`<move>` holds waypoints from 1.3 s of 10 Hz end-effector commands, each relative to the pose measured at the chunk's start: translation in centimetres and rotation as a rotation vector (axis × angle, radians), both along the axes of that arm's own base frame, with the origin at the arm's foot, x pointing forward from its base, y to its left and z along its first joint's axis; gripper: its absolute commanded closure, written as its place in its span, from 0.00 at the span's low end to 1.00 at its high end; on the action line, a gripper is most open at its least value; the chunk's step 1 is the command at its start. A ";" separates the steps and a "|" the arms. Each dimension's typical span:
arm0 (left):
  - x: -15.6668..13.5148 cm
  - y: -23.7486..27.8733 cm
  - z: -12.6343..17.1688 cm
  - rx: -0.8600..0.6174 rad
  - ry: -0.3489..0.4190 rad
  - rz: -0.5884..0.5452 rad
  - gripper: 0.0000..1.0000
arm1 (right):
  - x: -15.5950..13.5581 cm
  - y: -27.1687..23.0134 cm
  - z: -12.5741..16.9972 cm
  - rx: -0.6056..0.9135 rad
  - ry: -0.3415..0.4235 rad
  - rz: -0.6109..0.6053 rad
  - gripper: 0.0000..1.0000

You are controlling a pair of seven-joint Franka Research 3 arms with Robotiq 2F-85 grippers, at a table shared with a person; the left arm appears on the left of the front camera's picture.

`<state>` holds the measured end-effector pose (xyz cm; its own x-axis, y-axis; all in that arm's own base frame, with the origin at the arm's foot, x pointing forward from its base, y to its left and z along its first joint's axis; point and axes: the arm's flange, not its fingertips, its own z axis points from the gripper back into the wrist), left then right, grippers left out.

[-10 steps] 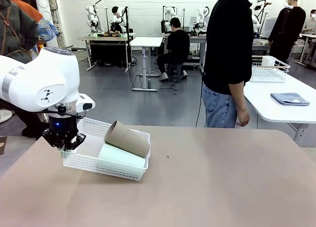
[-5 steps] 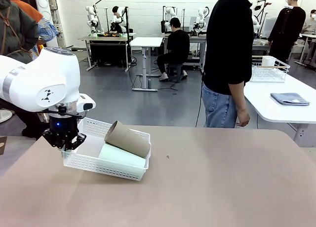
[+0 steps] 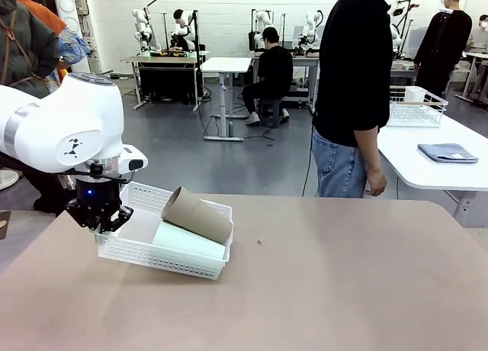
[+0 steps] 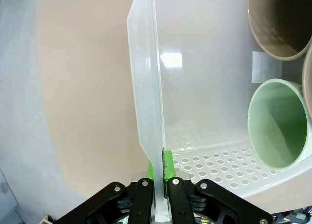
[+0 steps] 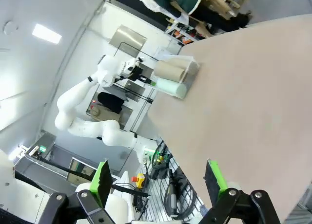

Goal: Clean and organize the cups into the basket.
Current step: Move the Organizing basket back to the left side of the table.

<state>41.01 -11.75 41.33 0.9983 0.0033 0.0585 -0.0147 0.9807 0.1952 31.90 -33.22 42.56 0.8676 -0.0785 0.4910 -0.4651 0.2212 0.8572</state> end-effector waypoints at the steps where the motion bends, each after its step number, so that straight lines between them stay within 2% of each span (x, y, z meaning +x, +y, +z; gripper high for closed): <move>1: 0.0 -0.1 0.3 -0.003 -0.005 -0.001 0.95 | -0.4 0.8 0.3 0.022 -0.011 0.014 0.00; 11: 0.0 0.0 0.0 0.000 0.000 0.000 0.95 | -0.4 0.8 0.3 0.022 -0.011 0.014 0.00; 13: 1.1 4.2 0.0 0.049 0.006 -0.058 0.95 | -0.4 0.8 0.3 0.022 -0.011 0.014 0.00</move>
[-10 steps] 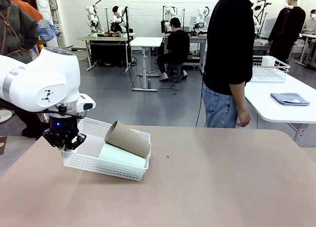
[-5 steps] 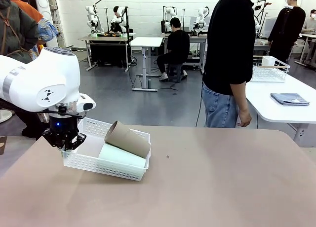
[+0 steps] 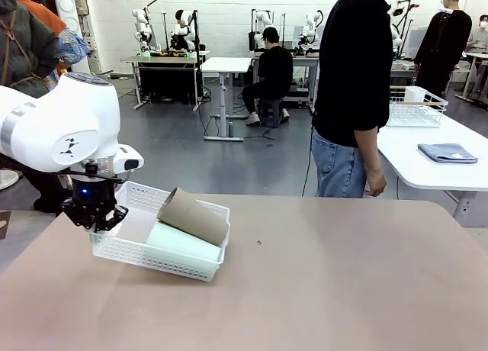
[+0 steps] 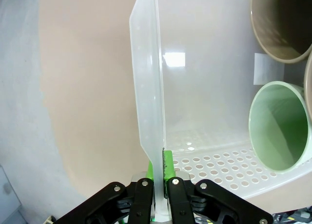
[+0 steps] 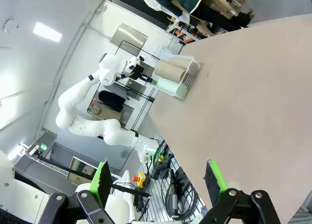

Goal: Clean and organize the cups into the basket.
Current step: Move the Organizing basket back to the left side of the table.

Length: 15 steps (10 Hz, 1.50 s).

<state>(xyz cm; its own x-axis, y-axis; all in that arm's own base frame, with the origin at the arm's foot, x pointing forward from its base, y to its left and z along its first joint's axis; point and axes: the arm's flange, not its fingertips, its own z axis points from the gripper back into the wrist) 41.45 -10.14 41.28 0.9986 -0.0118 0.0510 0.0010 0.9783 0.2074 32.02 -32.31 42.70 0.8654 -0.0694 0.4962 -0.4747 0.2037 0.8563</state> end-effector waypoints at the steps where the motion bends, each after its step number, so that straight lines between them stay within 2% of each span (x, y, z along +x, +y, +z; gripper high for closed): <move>1: 1.1 5.1 0.1 0.051 -0.003 -0.054 0.95 | -0.5 -0.1 0.2 0.011 -0.004 -0.003 0.00; 3: 1.2 9.7 0.4 0.037 -0.020 -0.092 0.95 | -0.5 -0.1 0.2 0.011 -0.004 -0.003 0.00; 5: 1.5 13.2 -0.1 0.000 -0.040 -0.032 0.95 | -0.5 -0.1 0.2 0.011 -0.004 -0.003 0.00; 7: 2.0 15.7 -1.7 -0.046 -0.013 0.004 0.95 | -0.5 -0.1 0.2 0.011 -0.004 -0.003 0.00; 10: 3.0 17.3 -4.8 -0.071 0.035 0.021 0.95 | -0.5 -0.1 0.2 0.011 -0.004 -0.003 0.00; 14: 3.6 17.6 -6.0 -0.079 0.054 0.015 0.95 | -0.5 -0.1 0.2 0.011 -0.004 -0.003 0.00; 15: 3.7 17.6 -5.9 -0.097 0.051 0.002 0.35 | -0.5 -0.1 0.2 0.011 -0.004 -0.003 0.00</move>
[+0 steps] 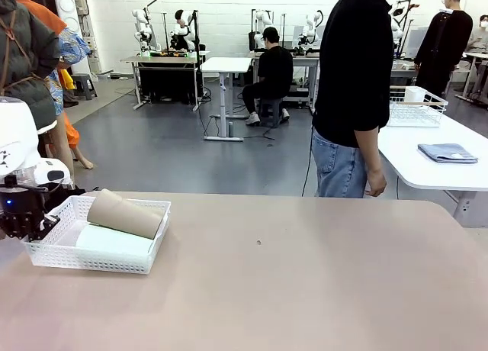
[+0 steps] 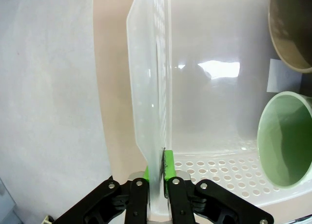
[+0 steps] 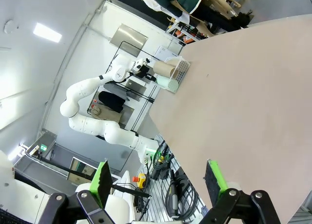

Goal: Clean and organize the cups into the basket.
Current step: Move the Organizing basket back to the left side of the table.

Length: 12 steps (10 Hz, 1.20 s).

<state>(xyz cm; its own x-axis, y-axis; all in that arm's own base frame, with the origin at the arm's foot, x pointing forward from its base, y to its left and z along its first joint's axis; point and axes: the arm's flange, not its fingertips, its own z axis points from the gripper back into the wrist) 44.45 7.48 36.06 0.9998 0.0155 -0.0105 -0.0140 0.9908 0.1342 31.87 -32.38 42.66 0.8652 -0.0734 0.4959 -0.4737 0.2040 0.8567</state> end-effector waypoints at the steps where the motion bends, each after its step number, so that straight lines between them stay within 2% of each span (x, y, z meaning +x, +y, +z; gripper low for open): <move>1: 0.7 -0.1 -0.6 -0.021 -0.013 -0.022 0.35 | -0.3 -0.1 0.2 0.009 -0.004 0.001 0.00; 2: 0.7 -0.1 -0.7 -0.014 -0.008 -0.024 0.00 | -0.3 -0.1 0.2 0.009 -0.004 0.001 0.00; 3: 0.7 0.1 -0.7 -0.006 -0.009 -0.020 0.33 | -0.3 -0.1 0.2 0.009 -0.004 0.001 0.00; 4: 0.6 0.3 -0.6 -0.005 -0.011 -0.019 0.00 | -0.3 -0.1 0.2 0.009 -0.004 0.001 0.00; 12: -0.4 -0.3 0.4 0.022 -0.024 -0.021 0.00 | -0.3 -0.1 0.2 0.009 -0.004 0.001 0.00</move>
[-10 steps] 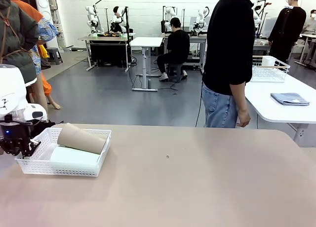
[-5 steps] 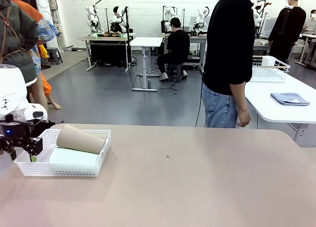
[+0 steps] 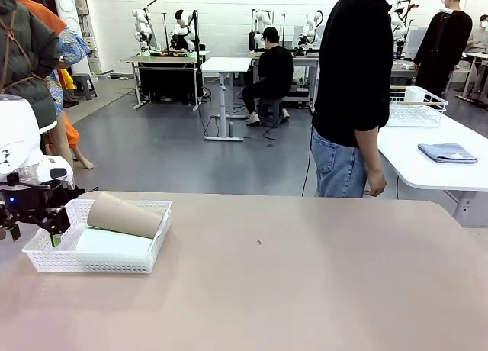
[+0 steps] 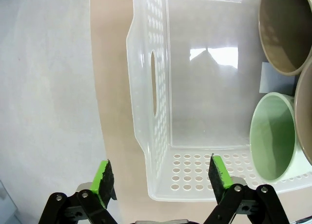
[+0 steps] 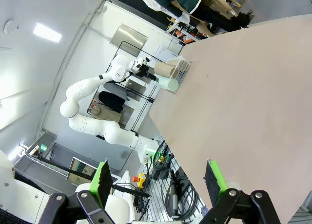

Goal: Clean and organize the cups into the basket.
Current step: Move the Organizing basket back to the left side of the table.

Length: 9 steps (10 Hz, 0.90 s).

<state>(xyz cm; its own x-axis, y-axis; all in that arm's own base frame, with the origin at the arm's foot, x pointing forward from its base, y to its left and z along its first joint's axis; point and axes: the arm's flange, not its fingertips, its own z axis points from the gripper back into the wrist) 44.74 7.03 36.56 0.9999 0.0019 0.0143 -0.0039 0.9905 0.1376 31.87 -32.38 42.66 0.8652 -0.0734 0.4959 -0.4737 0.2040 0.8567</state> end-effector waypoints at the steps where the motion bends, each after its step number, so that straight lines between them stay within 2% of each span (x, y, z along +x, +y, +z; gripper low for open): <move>1: -0.6 0.2 -0.1 0.017 0.005 -0.003 0.00 | -0.3 -0.1 0.2 0.009 -0.004 0.001 0.00; 3: -1.0 0.0 0.2 0.022 0.004 0.011 0.00 | -0.3 -0.1 0.2 0.009 -0.004 0.001 0.00; 4: -2.2 -0.6 1.4 -0.006 -0.012 0.048 0.00 | -0.3 -0.1 0.2 0.009 -0.004 0.001 0.00; 7: -11.0 -4.8 7.4 0.032 -0.156 0.136 0.00 | -0.3 -0.1 0.2 0.009 -0.004 0.001 0.00; 9: -15.6 -6.7 9.1 0.041 -0.246 0.175 0.00 | -0.3 -0.1 0.2 0.009 -0.004 0.001 0.00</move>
